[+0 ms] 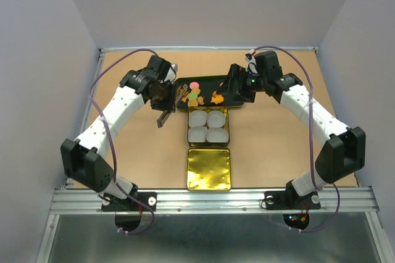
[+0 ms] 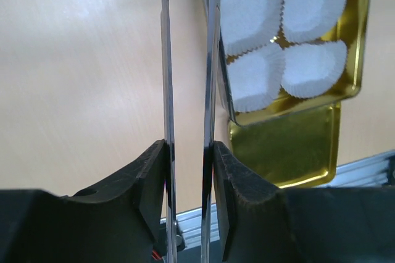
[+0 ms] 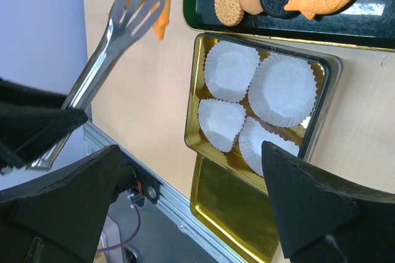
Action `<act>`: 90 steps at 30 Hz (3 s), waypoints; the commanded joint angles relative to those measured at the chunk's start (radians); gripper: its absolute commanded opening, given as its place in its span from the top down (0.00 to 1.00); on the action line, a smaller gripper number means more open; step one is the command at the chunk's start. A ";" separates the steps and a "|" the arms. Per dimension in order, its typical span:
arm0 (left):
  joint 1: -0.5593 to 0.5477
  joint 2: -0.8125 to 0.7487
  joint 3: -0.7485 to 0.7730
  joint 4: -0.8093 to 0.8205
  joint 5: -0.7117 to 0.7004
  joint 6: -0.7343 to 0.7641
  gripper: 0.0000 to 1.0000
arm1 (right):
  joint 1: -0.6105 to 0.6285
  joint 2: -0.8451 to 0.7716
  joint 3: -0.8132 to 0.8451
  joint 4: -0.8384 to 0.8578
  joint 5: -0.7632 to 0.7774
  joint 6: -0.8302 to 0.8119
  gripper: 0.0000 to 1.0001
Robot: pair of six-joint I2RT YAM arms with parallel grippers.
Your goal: Pack the cookies
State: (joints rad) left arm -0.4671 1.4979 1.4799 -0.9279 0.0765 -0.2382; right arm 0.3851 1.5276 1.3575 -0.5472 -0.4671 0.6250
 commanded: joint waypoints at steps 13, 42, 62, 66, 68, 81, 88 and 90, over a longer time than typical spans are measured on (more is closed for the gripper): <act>-0.085 -0.220 -0.260 0.130 0.120 0.037 0.85 | -0.008 -0.063 -0.044 -0.002 0.041 -0.005 0.00; -0.120 -0.180 -0.352 0.228 0.111 0.045 0.75 | -0.008 -0.107 -0.087 -0.003 0.081 0.025 0.00; -0.122 -0.180 -0.351 0.232 0.089 0.046 0.52 | -0.008 -0.098 -0.083 -0.005 0.079 0.024 0.00; -0.123 -0.183 -0.348 0.235 0.091 0.047 0.51 | -0.008 -0.096 -0.083 -0.005 0.079 0.024 0.00; -0.123 -0.185 -0.349 0.233 0.091 0.050 0.51 | -0.009 -0.095 -0.083 -0.003 0.079 0.022 0.00; -0.122 -0.166 -0.303 0.227 0.086 0.050 0.51 | -0.009 -0.090 -0.081 -0.003 0.077 0.024 0.00; -0.123 -0.139 -0.228 0.199 0.072 0.051 0.43 | -0.009 -0.086 -0.078 -0.003 0.076 0.022 0.00; -0.122 -0.137 -0.214 0.196 0.071 0.051 0.42 | -0.008 -0.084 -0.077 -0.005 0.073 0.021 0.00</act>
State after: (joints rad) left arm -0.5835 1.3666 1.2034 -0.7235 0.1570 -0.1986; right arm 0.3798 1.4525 1.2922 -0.5686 -0.3996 0.6514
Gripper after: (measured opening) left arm 0.576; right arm 0.999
